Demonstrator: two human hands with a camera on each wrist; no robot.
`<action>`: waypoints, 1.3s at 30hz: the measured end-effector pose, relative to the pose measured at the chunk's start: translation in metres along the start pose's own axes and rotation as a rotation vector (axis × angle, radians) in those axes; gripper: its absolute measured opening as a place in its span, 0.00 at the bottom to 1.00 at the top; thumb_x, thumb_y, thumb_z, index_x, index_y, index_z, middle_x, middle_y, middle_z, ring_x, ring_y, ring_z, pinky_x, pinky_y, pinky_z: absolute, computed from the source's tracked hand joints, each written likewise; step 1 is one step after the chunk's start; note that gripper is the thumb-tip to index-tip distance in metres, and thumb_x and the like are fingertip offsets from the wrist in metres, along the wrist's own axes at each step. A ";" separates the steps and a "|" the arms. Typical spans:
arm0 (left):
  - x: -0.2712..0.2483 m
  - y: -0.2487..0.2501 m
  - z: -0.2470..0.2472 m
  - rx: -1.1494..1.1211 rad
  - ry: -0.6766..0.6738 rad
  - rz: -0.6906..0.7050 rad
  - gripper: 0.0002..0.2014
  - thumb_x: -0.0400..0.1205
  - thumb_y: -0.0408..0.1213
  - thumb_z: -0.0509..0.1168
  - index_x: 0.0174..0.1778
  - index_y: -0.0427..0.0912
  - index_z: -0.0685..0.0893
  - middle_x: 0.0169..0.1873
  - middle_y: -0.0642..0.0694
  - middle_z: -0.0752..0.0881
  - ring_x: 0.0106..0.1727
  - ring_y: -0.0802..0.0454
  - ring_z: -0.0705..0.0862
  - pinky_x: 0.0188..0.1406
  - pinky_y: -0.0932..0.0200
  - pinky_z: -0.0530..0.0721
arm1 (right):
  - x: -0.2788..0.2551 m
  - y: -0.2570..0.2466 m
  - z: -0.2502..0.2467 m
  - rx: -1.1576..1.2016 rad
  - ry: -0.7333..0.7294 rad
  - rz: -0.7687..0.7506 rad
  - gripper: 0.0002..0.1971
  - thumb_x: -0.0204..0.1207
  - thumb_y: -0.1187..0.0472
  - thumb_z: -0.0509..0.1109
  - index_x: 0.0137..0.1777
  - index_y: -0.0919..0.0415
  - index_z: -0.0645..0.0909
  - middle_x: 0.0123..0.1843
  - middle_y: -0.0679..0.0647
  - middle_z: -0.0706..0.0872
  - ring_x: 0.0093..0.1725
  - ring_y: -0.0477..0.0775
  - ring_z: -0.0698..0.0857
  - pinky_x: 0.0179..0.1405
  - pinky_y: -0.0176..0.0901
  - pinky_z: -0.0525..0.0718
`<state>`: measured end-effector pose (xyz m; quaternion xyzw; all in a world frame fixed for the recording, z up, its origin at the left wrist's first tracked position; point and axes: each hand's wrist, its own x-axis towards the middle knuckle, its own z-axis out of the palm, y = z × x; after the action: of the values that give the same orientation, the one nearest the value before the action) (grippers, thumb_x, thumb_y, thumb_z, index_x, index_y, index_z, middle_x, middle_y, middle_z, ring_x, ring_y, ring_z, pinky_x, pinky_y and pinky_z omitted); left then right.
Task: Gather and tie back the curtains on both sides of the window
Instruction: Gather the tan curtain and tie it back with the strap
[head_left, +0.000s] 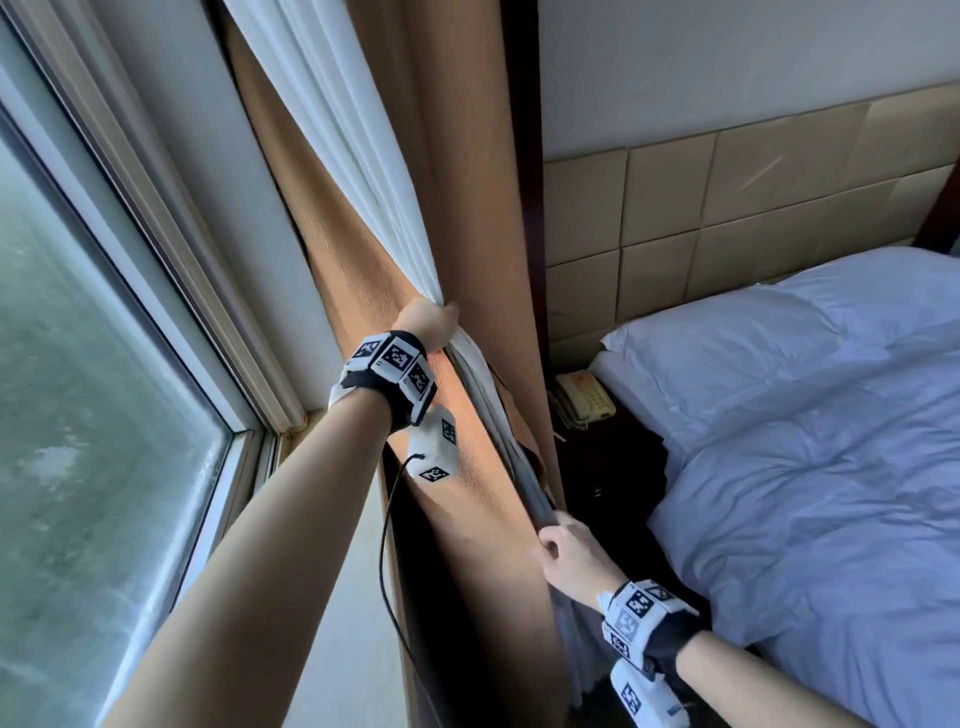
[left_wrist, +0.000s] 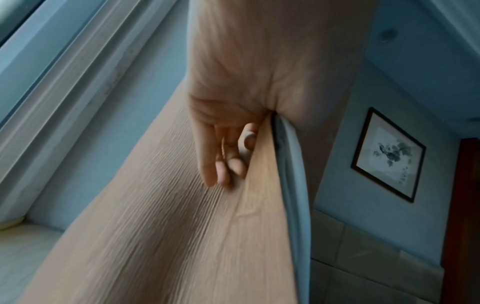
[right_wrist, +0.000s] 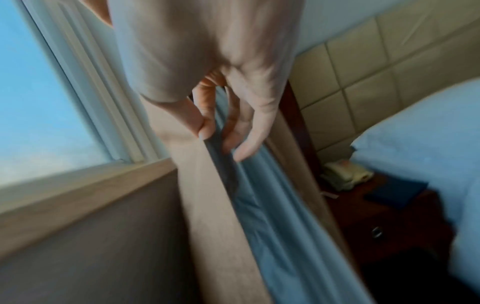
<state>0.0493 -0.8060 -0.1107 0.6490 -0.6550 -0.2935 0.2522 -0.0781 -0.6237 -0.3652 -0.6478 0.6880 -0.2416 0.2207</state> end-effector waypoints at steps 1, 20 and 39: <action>-0.002 0.000 0.001 0.032 0.009 0.032 0.24 0.85 0.47 0.57 0.67 0.29 0.76 0.58 0.34 0.85 0.53 0.38 0.86 0.43 0.55 0.83 | 0.007 0.007 -0.003 -0.024 0.021 0.041 0.17 0.75 0.60 0.64 0.26 0.59 0.67 0.39 0.51 0.71 0.36 0.55 0.74 0.39 0.46 0.72; -0.050 -0.024 0.008 -0.286 0.275 0.349 0.32 0.76 0.27 0.59 0.75 0.36 0.51 0.55 0.34 0.82 0.54 0.35 0.83 0.57 0.42 0.83 | 0.076 -0.076 -0.130 0.174 0.242 -0.193 0.04 0.75 0.51 0.68 0.44 0.47 0.83 0.37 0.43 0.87 0.33 0.40 0.82 0.40 0.39 0.83; -0.077 -0.057 -0.004 0.023 0.393 0.753 0.52 0.77 0.19 0.55 0.78 0.74 0.35 0.82 0.36 0.58 0.58 0.37 0.84 0.53 0.59 0.78 | 0.050 -0.108 -0.056 0.284 0.065 0.029 0.35 0.74 0.60 0.65 0.77 0.43 0.52 0.60 0.55 0.79 0.55 0.55 0.84 0.51 0.41 0.84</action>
<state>0.0944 -0.7287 -0.1441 0.4105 -0.7892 -0.0443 0.4546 -0.0310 -0.6761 -0.2532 -0.5919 0.6630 -0.3541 0.2909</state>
